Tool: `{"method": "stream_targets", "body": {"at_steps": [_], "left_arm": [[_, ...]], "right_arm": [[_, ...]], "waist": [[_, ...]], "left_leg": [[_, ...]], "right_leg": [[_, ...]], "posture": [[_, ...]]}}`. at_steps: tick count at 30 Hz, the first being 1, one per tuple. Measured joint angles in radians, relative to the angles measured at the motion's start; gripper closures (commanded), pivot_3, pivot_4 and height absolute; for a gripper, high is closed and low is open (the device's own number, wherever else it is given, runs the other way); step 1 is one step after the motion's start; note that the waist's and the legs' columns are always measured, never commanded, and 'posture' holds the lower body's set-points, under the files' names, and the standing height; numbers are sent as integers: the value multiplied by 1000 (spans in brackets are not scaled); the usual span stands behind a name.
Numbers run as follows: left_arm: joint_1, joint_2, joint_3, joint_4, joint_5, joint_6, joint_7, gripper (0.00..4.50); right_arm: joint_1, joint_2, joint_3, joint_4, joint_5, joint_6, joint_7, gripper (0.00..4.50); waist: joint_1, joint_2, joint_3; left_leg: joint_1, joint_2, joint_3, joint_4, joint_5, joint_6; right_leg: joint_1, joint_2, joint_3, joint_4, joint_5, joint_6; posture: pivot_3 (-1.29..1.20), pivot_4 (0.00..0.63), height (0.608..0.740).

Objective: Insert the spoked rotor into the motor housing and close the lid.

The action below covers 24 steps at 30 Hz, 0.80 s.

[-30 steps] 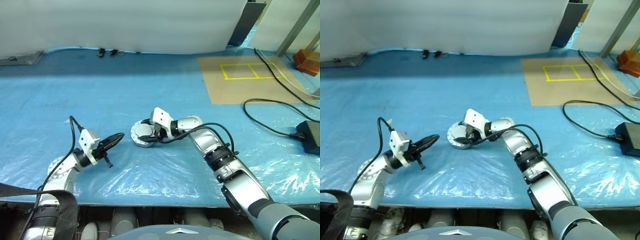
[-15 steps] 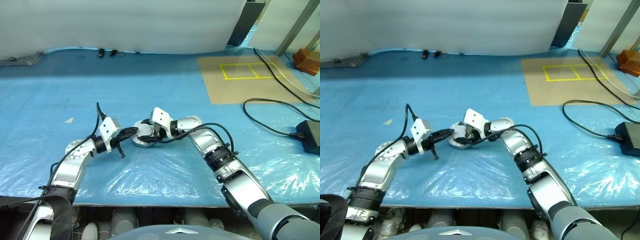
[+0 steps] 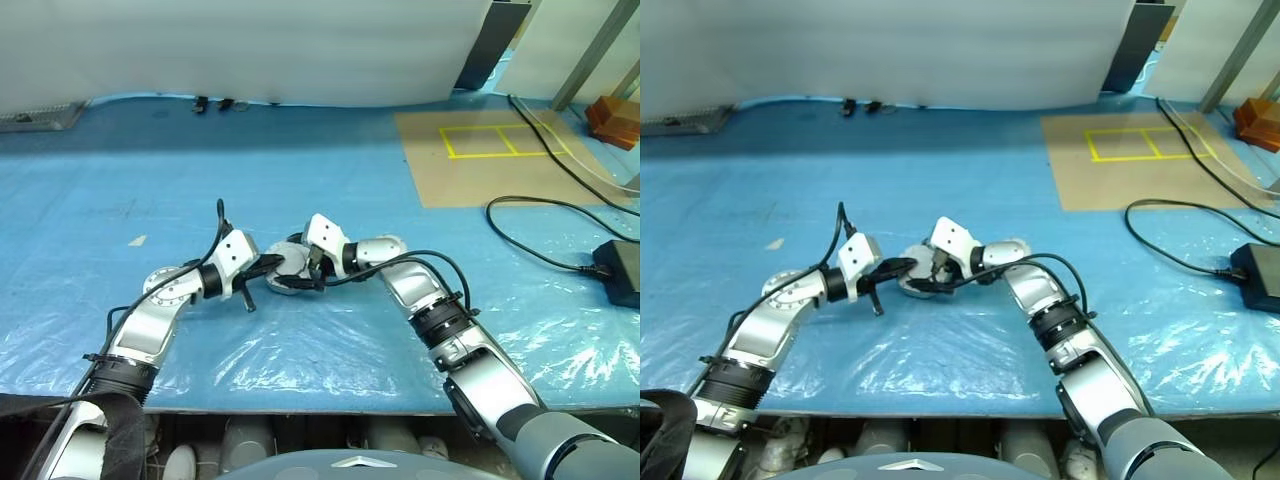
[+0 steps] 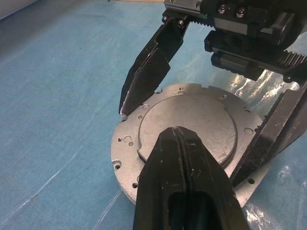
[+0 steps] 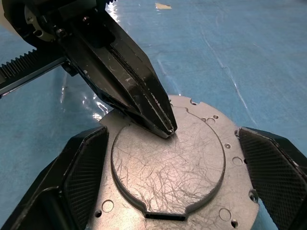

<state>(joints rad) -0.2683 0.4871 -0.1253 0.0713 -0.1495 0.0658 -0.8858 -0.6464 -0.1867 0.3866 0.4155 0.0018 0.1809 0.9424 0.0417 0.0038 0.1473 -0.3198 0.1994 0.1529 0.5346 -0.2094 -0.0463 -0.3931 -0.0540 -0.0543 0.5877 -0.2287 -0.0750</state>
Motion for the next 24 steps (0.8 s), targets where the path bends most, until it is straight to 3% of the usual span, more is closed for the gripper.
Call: {"method": "stream_targets", "body": {"at_steps": [13,24], "left_arm": [[-1,14,1,-24,-8,22,-23,4500],[-2,49,1,-26,-4,21,-26,4500]], "right_arm": [[75,-11,-75,-42,113,-47,97,26],[115,-52,-159,-48,171,76,70,26]], "waist": [[-1,0,0],[-2,0,0]], "left_leg": [[-14,0,0,1,1,-1],[-14,0,0,1,1,-2]], "right_leg": [[-13,0,-1,0,4,-7],[-13,1,-1,1,4,-7]], "posture": [[0,150,740],[0,150,740]]}}
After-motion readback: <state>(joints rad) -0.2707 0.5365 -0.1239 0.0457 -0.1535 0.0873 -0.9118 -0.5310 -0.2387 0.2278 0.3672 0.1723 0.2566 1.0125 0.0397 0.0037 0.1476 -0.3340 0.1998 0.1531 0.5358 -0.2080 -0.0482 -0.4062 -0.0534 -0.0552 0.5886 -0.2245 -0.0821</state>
